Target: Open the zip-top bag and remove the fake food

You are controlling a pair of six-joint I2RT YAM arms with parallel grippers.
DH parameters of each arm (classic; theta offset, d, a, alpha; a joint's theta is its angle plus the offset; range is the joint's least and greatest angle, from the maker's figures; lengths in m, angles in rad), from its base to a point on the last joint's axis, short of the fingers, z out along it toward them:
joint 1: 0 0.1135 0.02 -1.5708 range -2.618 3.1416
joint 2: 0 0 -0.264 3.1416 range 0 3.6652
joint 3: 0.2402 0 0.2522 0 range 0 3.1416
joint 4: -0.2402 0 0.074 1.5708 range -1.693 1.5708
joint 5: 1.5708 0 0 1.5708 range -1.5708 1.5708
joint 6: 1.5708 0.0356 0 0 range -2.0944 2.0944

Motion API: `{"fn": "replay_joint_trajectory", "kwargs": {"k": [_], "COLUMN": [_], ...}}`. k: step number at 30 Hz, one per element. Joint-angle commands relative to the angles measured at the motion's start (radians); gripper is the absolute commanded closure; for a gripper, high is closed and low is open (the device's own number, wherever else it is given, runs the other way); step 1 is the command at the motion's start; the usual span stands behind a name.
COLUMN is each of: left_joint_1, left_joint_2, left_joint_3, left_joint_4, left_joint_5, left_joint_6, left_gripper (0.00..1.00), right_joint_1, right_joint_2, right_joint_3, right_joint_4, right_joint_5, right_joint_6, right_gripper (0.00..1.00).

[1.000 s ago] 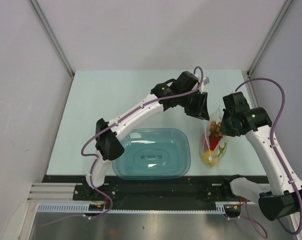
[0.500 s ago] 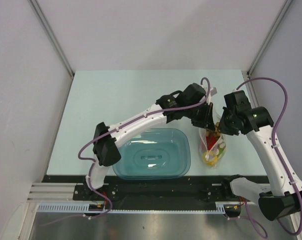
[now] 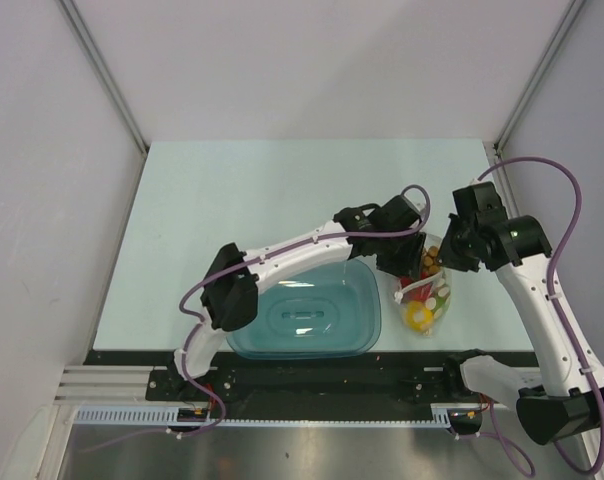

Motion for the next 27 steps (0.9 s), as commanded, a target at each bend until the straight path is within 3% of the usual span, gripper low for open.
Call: {"fn": "replay_joint_trajectory", "kwargs": {"k": [1,3,7,12,16,24,27], "left_joint_1": [-0.022,-0.03,-0.036,-0.039,-0.042,-0.041,-0.036], "left_joint_2": [0.039,0.062,0.101,0.122,0.127,0.109,0.116], "left_joint_3": [0.001,0.024,0.046,0.029,-0.011,0.023,0.11], "left_joint_4": [-0.002,-0.011,-0.017,-0.002,0.089,0.123,0.081], "left_joint_5": [-0.02,-0.02,-0.01,0.011,0.092,0.135,0.155], "left_joint_6": [0.035,0.042,0.059,0.061,0.044,0.035,0.03], "left_gripper": [0.5,0.5,0.61,0.51,0.51,0.96,1.0], "right_joint_1": [-0.015,-0.021,-0.035,-0.041,-0.043,-0.043,-0.041], "right_joint_2": [-0.039,-0.045,-0.059,-0.068,-0.075,-0.105,-0.121], "right_joint_3": [-0.007,-0.021,-0.044,-0.053,-0.066,-0.106,-0.115], "right_joint_4": [0.013,0.015,0.018,0.019,0.019,0.022,0.03], "right_joint_5": [-0.005,-0.017,-0.037,-0.034,-0.034,-0.02,-0.005], "right_joint_6": [0.018,0.02,0.025,0.026,0.028,0.015,-0.003], "right_gripper": [1.0,1.0,1.0,1.0,1.0,1.0,1.0]}}
